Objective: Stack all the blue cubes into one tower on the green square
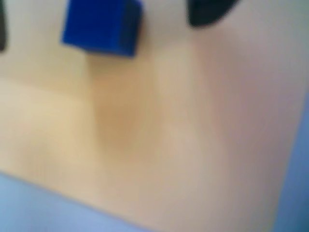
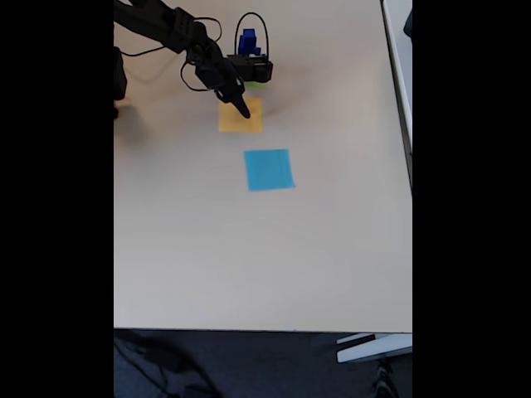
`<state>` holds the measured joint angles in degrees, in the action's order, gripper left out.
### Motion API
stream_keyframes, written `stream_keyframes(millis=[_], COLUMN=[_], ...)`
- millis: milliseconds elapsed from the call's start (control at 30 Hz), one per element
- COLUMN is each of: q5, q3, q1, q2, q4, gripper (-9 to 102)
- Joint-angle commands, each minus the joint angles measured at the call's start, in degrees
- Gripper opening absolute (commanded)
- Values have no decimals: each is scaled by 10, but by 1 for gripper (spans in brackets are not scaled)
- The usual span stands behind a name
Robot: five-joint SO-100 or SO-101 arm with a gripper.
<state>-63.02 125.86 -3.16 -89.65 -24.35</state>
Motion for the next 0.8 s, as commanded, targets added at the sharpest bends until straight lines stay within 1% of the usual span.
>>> stream_keyframes(millis=[0, 133, 333, 767], q5=[2, -4, -4, -9], q3=[-11, -11, -13, -14], q1=[2, 1, -2, 1], q2=[-2, 2, 3, -2], q4=[9, 10, 11, 11], gripper=[17, 13, 11, 3])
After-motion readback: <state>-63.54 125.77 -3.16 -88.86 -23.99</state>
